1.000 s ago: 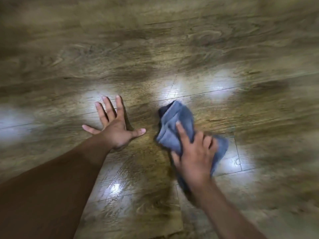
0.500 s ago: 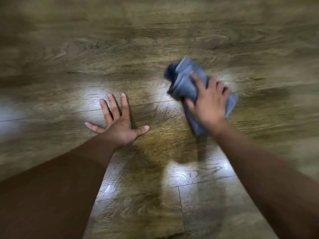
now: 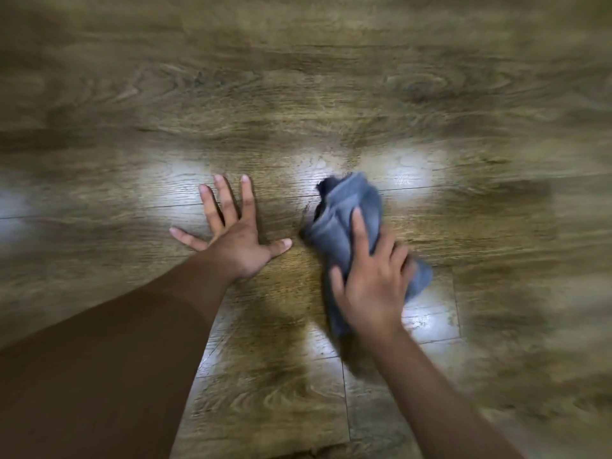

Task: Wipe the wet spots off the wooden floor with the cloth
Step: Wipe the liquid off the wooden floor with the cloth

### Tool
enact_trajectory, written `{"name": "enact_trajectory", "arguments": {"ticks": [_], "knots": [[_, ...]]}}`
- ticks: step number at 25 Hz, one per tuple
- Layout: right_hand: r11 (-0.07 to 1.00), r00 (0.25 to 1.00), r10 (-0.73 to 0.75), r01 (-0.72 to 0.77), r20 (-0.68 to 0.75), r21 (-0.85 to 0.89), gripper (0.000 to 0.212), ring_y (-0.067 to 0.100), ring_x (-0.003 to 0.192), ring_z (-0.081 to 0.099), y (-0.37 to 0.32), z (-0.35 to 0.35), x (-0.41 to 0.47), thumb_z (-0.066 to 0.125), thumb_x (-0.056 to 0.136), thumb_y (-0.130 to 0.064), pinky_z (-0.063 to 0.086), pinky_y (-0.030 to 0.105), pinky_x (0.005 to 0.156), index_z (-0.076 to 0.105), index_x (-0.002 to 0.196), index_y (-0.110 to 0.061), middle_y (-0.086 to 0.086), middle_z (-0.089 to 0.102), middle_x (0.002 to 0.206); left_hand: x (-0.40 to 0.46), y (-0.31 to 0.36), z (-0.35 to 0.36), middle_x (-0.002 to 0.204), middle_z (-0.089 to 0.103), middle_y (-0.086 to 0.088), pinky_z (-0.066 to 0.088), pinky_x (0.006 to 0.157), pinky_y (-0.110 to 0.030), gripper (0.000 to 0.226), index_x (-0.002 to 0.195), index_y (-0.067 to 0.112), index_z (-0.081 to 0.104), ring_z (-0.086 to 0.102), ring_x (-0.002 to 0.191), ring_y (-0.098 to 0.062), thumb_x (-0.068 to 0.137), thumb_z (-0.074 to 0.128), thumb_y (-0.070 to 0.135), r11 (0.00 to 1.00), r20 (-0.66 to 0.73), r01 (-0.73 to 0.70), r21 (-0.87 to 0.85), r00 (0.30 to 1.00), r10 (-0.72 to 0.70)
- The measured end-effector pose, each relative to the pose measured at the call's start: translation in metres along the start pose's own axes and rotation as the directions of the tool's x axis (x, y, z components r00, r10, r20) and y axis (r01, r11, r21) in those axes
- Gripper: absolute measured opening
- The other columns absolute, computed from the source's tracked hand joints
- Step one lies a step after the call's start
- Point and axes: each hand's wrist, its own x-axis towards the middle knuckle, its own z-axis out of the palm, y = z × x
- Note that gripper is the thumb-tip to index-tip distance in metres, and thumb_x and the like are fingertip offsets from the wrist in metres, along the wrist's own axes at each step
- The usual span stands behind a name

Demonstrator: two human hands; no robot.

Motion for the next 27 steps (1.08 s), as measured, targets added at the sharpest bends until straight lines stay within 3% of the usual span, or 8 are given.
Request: {"name": "enact_trajectory", "arguments": {"ticks": [3,6,10,14,17,22,25,27], "knots": [[0.997,0.995,-0.075,0.076,0.060,-0.027,0.093,0.036,0.099,0.042,-0.002,0.009,-0.059,0.055,0.075,-0.056,0.037,0.053,0.086,0.022,0.158,-0.029,0.019,0.041,0.135,0.002,0.000,0.001,0.132,-0.068,0.010,-0.016,0.091,-0.086,0.130,0.135,0.047,-0.049,-0.058,0.129,-0.023,0.072,0.059,0.086,1.000,-0.003,0.019,0.008,1.000,-0.019],[0.991,0.992,-0.126,0.127,0.012,-0.042,0.089,0.035,0.097,0.042,0.008,0.010,-0.027,0.055,0.079,-0.056,0.037,0.054,0.086,0.023,0.157,-0.029,0.021,0.043,0.131,0.003,-0.001,0.002,0.130,-0.069,0.010,-0.017,0.090,-0.086,0.131,0.135,0.047,-0.049,-0.060,0.127,-0.022,0.071,0.059,0.087,1.000,-0.016,0.006,0.010,1.000,-0.006],[0.999,0.993,0.027,-0.030,-0.115,-0.018,0.077,0.038,0.099,0.046,0.005,0.003,0.082,0.045,0.084,-0.055,0.034,0.053,0.087,0.028,0.154,-0.029,0.022,0.048,0.124,0.004,-0.001,0.003,0.133,-0.067,0.010,-0.021,0.088,-0.084,0.134,0.136,0.048,-0.048,-0.059,0.128,-0.021,0.067,0.060,0.089,1.000,-0.043,-0.009,-0.012,0.999,0.009],[0.982,0.978,0.185,-0.187,-0.092,-0.013,0.074,0.042,0.112,0.043,0.003,-0.003,0.170,0.043,0.089,-0.057,0.029,0.055,0.095,0.023,0.155,-0.030,0.022,0.042,0.133,0.003,-0.002,0.007,0.134,-0.067,0.010,-0.021,0.088,-0.084,0.136,0.136,0.047,-0.048,-0.059,0.129,-0.020,0.064,0.059,0.092,0.999,-0.085,-0.033,-0.018,0.996,0.031],[0.983,0.981,0.176,-0.179,-0.081,-0.038,0.074,0.043,0.117,0.040,0.005,0.001,0.174,0.041,0.092,-0.058,0.026,0.057,0.099,0.017,0.157,-0.031,0.022,0.038,0.138,0.002,0.000,0.007,0.136,-0.065,0.009,-0.021,0.089,-0.084,0.140,0.136,0.046,-0.048,-0.058,0.130,-0.021,0.061,0.061,0.092,0.999,-0.108,-0.041,-0.029,0.993,0.037],[0.995,0.994,0.099,-0.100,-0.046,-0.022,0.074,0.046,0.125,0.035,0.007,-0.004,0.149,0.041,0.093,-0.057,0.023,0.061,0.105,0.011,0.157,-0.033,0.024,0.033,0.144,-0.001,0.002,0.001,0.128,-0.071,0.004,-0.017,0.089,-0.088,0.169,0.134,0.039,-0.053,-0.060,0.127,-0.026,0.039,0.079,0.086,1.000,-0.054,-0.006,0.014,0.999,0.007],[0.997,0.997,0.071,-0.072,-0.027,-0.022,0.073,0.046,0.124,0.036,0.003,-0.002,0.104,0.042,0.093,-0.056,0.024,0.059,0.103,0.011,0.157,-0.035,0.025,0.032,0.146,0.001,0.001,0.002,0.130,-0.070,0.007,-0.017,0.091,-0.087,0.157,0.137,0.042,-0.049,-0.059,0.128,-0.025,0.041,0.060,0.101,0.999,-0.013,-0.033,-0.036,0.999,0.033],[0.999,0.998,0.049,-0.049,-0.028,0.002,0.074,0.043,0.117,0.039,-0.001,-0.003,0.065,0.045,0.092,-0.055,0.027,0.056,0.099,0.015,0.157,-0.034,0.023,0.037,0.141,-0.001,-0.008,0.003,0.155,-0.048,0.006,-0.012,0.099,-0.083,0.125,0.153,0.044,-0.025,-0.041,0.145,-0.024,0.060,0.033,0.104,0.993,-0.151,-0.096,-0.069,0.985,0.085]]}}
